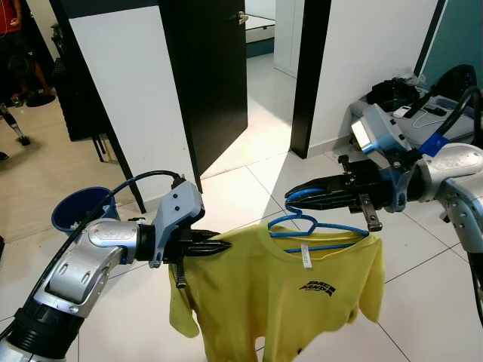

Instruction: Hang hanger

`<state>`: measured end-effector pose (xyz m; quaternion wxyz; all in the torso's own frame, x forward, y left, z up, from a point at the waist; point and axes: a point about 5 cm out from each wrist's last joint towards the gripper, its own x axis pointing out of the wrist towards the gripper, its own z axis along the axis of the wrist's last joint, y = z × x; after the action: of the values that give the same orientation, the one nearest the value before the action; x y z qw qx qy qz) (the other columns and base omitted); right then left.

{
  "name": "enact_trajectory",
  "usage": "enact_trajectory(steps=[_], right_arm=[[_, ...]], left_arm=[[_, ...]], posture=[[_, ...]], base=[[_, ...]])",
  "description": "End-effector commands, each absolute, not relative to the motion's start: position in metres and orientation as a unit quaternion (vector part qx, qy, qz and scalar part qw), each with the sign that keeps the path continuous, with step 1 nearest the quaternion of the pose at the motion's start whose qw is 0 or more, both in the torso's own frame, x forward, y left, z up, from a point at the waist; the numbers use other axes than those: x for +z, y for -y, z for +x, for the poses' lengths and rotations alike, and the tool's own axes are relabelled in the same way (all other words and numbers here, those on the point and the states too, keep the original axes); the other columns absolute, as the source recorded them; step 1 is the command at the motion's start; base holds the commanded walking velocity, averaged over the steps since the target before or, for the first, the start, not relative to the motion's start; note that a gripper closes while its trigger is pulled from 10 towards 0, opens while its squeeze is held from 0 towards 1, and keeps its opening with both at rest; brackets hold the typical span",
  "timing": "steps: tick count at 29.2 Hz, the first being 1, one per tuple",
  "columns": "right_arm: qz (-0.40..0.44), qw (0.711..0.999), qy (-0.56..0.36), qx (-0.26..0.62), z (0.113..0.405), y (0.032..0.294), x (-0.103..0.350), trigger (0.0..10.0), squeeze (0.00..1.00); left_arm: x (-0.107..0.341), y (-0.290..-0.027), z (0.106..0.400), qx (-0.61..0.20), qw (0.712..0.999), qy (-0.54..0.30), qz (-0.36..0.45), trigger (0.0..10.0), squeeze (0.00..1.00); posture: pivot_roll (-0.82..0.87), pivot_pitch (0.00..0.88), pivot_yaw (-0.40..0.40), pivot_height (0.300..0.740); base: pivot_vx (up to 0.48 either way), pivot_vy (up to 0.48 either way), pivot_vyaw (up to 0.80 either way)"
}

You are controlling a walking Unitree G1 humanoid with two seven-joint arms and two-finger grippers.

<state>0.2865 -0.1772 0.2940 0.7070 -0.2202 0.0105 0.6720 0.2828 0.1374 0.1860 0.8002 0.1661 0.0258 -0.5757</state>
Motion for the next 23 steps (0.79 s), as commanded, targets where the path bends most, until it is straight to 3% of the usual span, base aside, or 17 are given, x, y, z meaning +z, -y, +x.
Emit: enact_trajectory(steps=[1,3,4,6,7,16,19,20,23], right_arm=[[-0.232,0.697,0.009,0.678,0.285,0.173,0.302,0.0,0.0],[-0.232,0.697,0.01,0.679,0.284,0.173,0.301,0.0,0.0],[-0.229,0.701,0.013,0.675,0.285,0.172,0.301,2.5,0.0],[-0.229,0.701,0.013,0.675,0.285,0.172,0.301,2.5,0.0],[-0.221,0.707,0.01,0.672,0.287,0.171,0.299,10.0,1.0],[-0.199,0.741,-0.004,0.641,0.295,0.179,0.283,10.0,1.0],[-0.177,0.791,0.008,0.586,0.303,0.199,0.283,10.0,1.0],[-0.177,0.791,0.008,0.586,0.303,0.199,0.283,10.0,1.0],[-0.126,0.864,0.032,0.486,0.315,0.226,0.278,10.0,1.0]], left_arm=[[0.185,-0.141,0.282,-0.573,0.802,-0.036,0.167,0.0,0.0],[0.185,-0.141,0.282,-0.573,0.802,-0.036,0.166,0.0,0.0],[0.185,-0.141,0.282,-0.574,0.802,-0.035,0.165,0.0,0.0],[0.185,-0.141,0.282,-0.574,0.802,-0.035,0.165,0.0,0.0],[0.185,-0.141,0.282,-0.573,0.803,-0.034,0.162,0.0,0.0],[0.177,-0.149,0.285,-0.552,0.82,-0.042,0.143,0.0,0.0],[0.165,-0.165,0.287,-0.516,0.845,-0.06,0.13,0.0,0.0],[0.165,-0.165,0.287,-0.516,0.845,-0.06,0.13,0.0,0.0],[0.149,-0.186,0.285,-0.463,0.877,-0.078,0.099,0.0,0.0]], posture=[[-0.09,0.0,0.07,0.74],[-0.09,0.0,0.067,0.74],[-0.09,0.0,0.067,0.74],[-0.09,0.0,0.067,0.74],[-0.09,0.0,0.065,0.74],[-0.09,0.0,0.063,0.74],[-0.09,0.0,0.06,0.74],[-0.09,0.0,0.06,0.74],[-0.1,0.0,0.061,0.74]], base=[[0.0,0.0,0.0],[0.0,0.0,0.0],[0.0,0.0,0.0],[0.0,0.0,0.0],[0.0,0.0,0.0],[0.0,0.0,0.0],[0.0,0.0,0.0],[0.0,0.0,0.0],[0.0,0.0,0.0]])
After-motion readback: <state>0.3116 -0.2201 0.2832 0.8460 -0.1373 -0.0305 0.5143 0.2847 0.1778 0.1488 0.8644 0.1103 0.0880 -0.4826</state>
